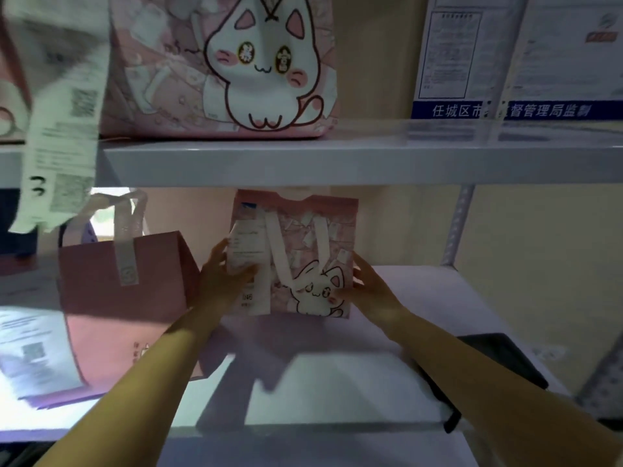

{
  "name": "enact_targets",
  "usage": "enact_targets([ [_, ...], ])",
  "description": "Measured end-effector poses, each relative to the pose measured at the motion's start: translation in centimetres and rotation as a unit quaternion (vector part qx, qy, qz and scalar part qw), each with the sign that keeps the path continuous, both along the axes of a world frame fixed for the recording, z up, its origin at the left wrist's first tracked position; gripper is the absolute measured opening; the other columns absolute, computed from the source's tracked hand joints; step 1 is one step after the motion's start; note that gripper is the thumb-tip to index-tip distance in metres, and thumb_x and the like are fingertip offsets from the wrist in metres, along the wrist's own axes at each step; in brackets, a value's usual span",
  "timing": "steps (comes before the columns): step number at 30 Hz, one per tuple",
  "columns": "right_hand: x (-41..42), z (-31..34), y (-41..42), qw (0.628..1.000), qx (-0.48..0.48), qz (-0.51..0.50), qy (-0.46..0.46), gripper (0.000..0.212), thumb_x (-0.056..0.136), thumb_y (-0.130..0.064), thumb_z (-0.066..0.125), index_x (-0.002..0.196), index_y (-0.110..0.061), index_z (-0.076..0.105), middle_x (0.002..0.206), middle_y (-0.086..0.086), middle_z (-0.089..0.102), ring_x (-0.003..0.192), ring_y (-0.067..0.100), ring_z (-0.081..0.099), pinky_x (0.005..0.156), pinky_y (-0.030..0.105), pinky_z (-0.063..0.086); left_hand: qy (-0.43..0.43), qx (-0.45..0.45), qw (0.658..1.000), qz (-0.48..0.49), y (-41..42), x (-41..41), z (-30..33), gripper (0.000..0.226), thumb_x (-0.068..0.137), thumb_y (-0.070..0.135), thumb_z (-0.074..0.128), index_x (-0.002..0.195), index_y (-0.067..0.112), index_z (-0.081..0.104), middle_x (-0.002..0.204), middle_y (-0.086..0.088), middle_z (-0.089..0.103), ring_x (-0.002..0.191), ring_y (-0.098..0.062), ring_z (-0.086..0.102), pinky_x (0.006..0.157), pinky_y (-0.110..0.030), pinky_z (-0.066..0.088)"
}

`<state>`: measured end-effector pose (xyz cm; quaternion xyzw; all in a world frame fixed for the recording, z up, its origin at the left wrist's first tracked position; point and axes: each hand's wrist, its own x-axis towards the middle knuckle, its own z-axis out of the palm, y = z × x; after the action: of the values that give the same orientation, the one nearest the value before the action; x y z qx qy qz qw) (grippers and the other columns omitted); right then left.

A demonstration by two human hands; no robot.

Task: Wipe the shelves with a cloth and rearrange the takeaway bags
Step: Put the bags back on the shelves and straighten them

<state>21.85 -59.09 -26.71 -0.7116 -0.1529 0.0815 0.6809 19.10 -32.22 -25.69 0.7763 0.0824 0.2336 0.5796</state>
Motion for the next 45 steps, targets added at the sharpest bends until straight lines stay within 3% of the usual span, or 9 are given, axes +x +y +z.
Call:
enact_targets([
  [5,-5.6,0.6,-1.7,0.998,0.019,-0.038,-0.038,0.072,0.08,0.007,0.067,0.133,-0.033,0.04,0.125,0.004,0.059,0.112,0.021,0.059,0.085,0.029,0.053,-0.041,0.026,0.998,-0.03,-1.8,-5.6,1.4,0.062,0.077,0.005,0.077,0.129,0.023,0.049,0.102,0.002,0.064,0.087,-0.014,0.065,0.064,-0.023,0.056],
  [11,-14.9,1.5,-2.6,0.997,0.036,-0.054,-0.046,0.06,0.081,-0.003,0.07,0.126,-0.036,0.048,0.122,-0.004,0.062,0.111,0.017,0.06,0.09,0.036,0.053,-0.044,-0.03,0.993,-0.107,-2.6,-14.5,2.4,0.042,0.085,0.014,0.071,0.122,0.025,0.057,0.102,0.006,0.07,0.086,-0.002,0.069,0.067,-0.018,0.056],
  [15,-21.3,1.7,-2.6,0.996,0.041,-0.061,-0.056,0.053,0.086,0.0,0.063,0.122,-0.038,0.052,0.113,-0.011,0.068,0.107,0.013,0.064,0.086,0.034,0.054,-0.023,-0.036,0.989,-0.14,-2.8,-19.5,2.2,0.037,0.081,0.026,0.074,0.115,0.023,0.06,0.107,0.002,0.072,0.096,-0.013,0.069,0.075,-0.031,0.057],
  [19,-27.0,1.9,-3.1,0.992,0.056,-0.081,-0.081,0.055,0.086,0.005,0.06,0.127,-0.03,0.052,0.117,-0.005,0.068,0.109,0.016,0.064,0.088,0.038,0.053,-0.058,-0.011,0.985,-0.163,-3.9,-24.1,2.7,0.048,0.084,0.018,0.072,0.127,0.029,0.055,0.109,0.012,0.07,0.097,0.001,0.065,0.074,-0.013,0.052],
  [23,-31.4,3.7,-4.7,0.989,0.031,-0.091,-0.113,0.054,0.087,-0.001,0.061,0.127,-0.037,0.05,0.121,-0.005,0.066,0.111,0.018,0.063,0.091,0.042,0.052,-0.086,-0.006,0.976,-0.202,-4.9,-27.7,4.1,0.06,0.081,0.022,0.075,0.131,0.041,0.048,0.116,0.016,0.067,0.105,-0.002,0.064,0.082,-0.024,0.056],
  [28,-35.5,7.9,-5.7,0.98,0.015,-0.116,-0.159,0.059,0.087,-0.003,0.06,0.135,-0.034,0.043,0.117,-0.013,0.066,0.108,0.012,0.064,0.08,0.024,0.055,-0.138,-0.018,0.964,-0.228,-5.8,-30.3,7.9,0.072,0.075,0.037,0.075,0.138,0.044,0.041,0.122,0.02,0.062,0.112,0.0,0.059,0.091,-0.034,0.055],
  [31,-36.9,11.1,-5.9,0.967,0.021,-0.162,-0.195,0.067,0.077,-0.016,0.066,0.136,-0.038,0.043,0.119,-0.015,0.065,0.108,0.012,0.064,0.083,0.033,0.055,-0.166,-0.03,0.953,-0.253,-6.5,-30.8,10.7,0.073,0.071,0.046,0.079,0.133,0.051,0.041,0.125,0.02,0.061,0.116,-0.004,0.058,0.094,-0.041,0.053],
  [36,-37.4,15.9,-7.0,0.944,0.058,-0.221,-0.238,0.07,0.076,-0.015,0.067,0.137,-0.037,0.043,0.125,-0.006,0.062,0.107,0.01,0.064,0.086,0.036,0.055,-0.219,-0.005,0.932,-0.289,-8.1,-31.1,16.1,0.061,0.073,0.047,0.074,0.125,0.052,0.043,0.12,0.02,0.062,0.11,0.005,0.058,0.081,-0.014,0.051],
  [45,-37.5,21.7,-9.8,0.919,0.083,-0.261,-0.284,0.065,0.071,-0.017,0.064,0.132,-0.036,0.049,0.114,-0.012,0.066,0.099,0.009,0.066,0.077,0.035,0.052,-0.277,-0.005,0.912,-0.302,-11.4,-29.3,21.3,0.068,0.081,0.031,0.074,0.14,0.035,0.041,0.123,0.012,0.061,0.113,-0.007,0.06,0.085,-0.028,0.057],
])
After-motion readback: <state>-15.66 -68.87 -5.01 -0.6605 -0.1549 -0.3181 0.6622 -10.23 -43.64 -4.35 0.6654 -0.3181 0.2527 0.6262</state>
